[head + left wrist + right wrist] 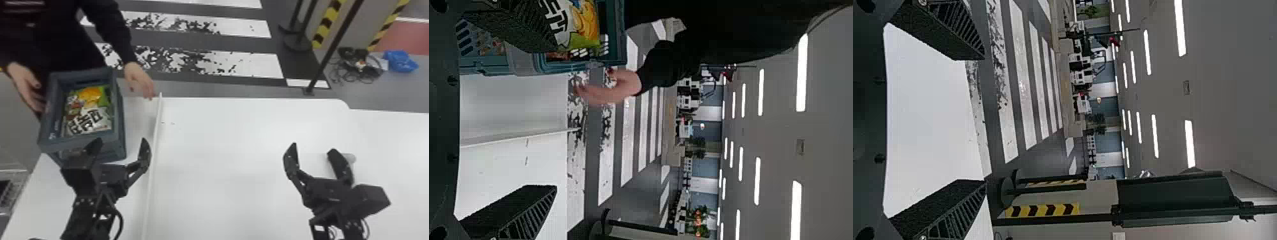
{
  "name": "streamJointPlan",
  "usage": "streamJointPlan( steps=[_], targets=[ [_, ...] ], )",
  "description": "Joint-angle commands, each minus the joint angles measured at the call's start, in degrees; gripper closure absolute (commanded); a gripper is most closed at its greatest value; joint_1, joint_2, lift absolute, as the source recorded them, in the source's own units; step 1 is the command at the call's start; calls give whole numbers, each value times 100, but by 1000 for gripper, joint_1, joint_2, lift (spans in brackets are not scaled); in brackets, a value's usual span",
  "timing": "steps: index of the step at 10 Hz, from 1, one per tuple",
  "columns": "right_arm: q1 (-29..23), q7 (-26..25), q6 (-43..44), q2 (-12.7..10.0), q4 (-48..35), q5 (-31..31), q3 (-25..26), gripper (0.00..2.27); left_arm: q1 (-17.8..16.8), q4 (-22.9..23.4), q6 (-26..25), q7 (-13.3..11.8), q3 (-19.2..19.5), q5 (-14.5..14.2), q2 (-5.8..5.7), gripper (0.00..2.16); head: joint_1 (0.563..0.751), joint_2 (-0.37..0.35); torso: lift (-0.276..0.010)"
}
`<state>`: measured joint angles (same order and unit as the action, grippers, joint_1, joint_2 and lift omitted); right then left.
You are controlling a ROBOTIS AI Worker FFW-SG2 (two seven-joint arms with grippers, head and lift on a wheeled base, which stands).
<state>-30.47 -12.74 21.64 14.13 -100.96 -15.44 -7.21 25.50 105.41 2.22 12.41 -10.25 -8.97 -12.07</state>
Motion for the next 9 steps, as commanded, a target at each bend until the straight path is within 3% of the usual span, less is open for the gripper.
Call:
streamJointPlan(
  steps=[1,2,3,4,6,7,8,9],
  targets=[
    [6,9,2,-7,6,-21,0,26,-151,-20,-201,649,-285,246,-24,-2,695,-75,-29],
    [15,62,2,2,6,-65,0,29,-335,155,-1625,429,-215,-18,-68,83,695,-70,-29],
    [15,123,54,10,15,-82,0,43,-283,296,-1871,-512,225,-492,-15,124,695,-77,-29],
    [-3,308,160,10,24,-135,26,43,-239,366,-1642,-643,234,-158,-6,124,695,-91,-29],
    [-11,466,300,2,67,-170,53,46,-186,340,-1097,-661,260,-114,20,124,695,-79,-29],
    [-3,466,300,2,76,-170,53,46,-142,270,-587,-600,251,-79,20,124,695,-75,-29],
    [-11,510,318,2,76,-179,61,46,-89,59,502,-494,207,158,20,124,695,-73,-29],
    [-11,686,336,2,76,-170,105,46,-98,-29,784,-345,163,325,20,124,695,-66,-29]
  ],
)
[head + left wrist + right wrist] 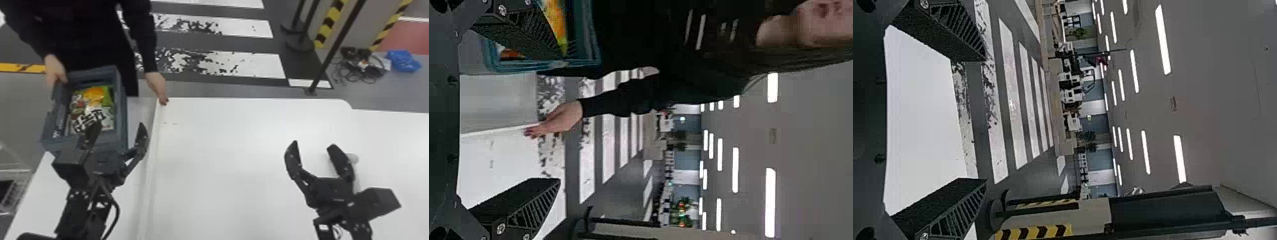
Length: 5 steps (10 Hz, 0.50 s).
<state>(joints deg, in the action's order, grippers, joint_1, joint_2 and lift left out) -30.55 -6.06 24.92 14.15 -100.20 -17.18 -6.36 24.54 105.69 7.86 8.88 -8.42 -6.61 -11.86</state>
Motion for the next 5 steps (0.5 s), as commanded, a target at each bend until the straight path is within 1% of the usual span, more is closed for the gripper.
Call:
streamJointPlan(
  steps=[1,2,3,4,5],
  targets=[
    [-12,105,-10,0,9,13,56,46,16,-66,343,9,-20,63,-1,124,695,-59,-29],
    [-12,105,8,-9,18,57,56,46,51,-128,905,44,-11,-86,-1,124,695,-59,-29],
    [-12,105,-10,-18,9,48,56,46,60,-110,870,123,-2,-253,-1,124,695,-60,-29],
    [-30,97,-115,-18,-26,57,47,46,69,-93,800,220,-20,-315,-1,124,695,-51,-29],
    [-47,97,-431,-18,-105,136,56,46,78,-110,800,281,-20,-394,8,120,695,-43,-29]
  ],
)
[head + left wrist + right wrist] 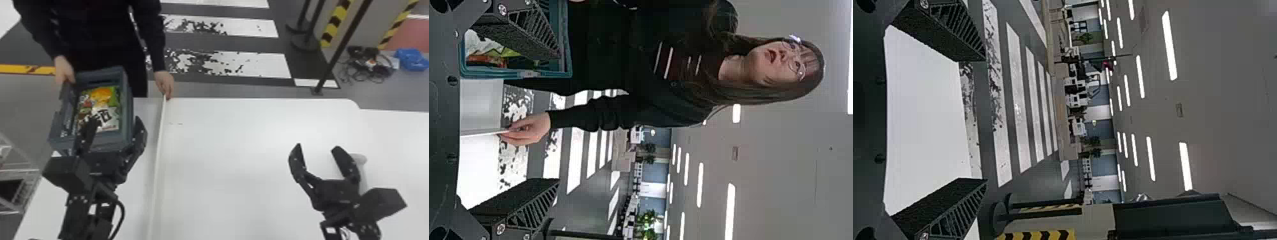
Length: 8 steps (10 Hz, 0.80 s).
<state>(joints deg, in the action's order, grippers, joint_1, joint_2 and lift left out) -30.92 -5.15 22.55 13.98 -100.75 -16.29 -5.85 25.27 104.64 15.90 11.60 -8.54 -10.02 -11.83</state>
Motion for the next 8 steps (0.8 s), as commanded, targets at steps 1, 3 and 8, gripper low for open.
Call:
streamJointPlan(
  steps=[1,3,8],
  targets=[
    [-55,-162,-423,-9,-173,205,-22,46,5,-14,-4,8,19,-167,6,113,695,-38,-29],
    [-55,-390,-1143,0,-401,65,-57,46,22,-14,-22,96,-7,-228,-3,26,695,-26,-29],
    [-19,-654,-1143,0,-375,109,-259,16,-30,-225,-321,-9,-69,-158,-3,-2,695,-16,-29]
  ],
)
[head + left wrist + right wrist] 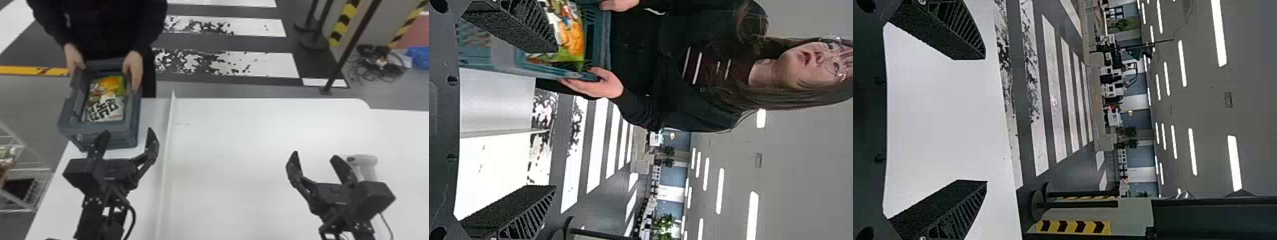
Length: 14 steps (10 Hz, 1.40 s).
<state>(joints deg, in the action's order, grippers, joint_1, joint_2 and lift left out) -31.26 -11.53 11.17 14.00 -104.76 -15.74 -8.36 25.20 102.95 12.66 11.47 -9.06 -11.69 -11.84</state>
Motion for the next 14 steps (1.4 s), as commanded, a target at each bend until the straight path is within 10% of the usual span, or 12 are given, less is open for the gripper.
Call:
streamJointPlan(
  steps=[1,14],
  targets=[
    [14,-42,-6,-2,35,89,-8,16,-59,-109,3,4,-25,35,6,-2,695,-17,-29],
    [85,-139,-287,-2,52,273,-43,16,-191,-179,21,83,-122,202,6,-2,695,-29,-29]
  ],
)
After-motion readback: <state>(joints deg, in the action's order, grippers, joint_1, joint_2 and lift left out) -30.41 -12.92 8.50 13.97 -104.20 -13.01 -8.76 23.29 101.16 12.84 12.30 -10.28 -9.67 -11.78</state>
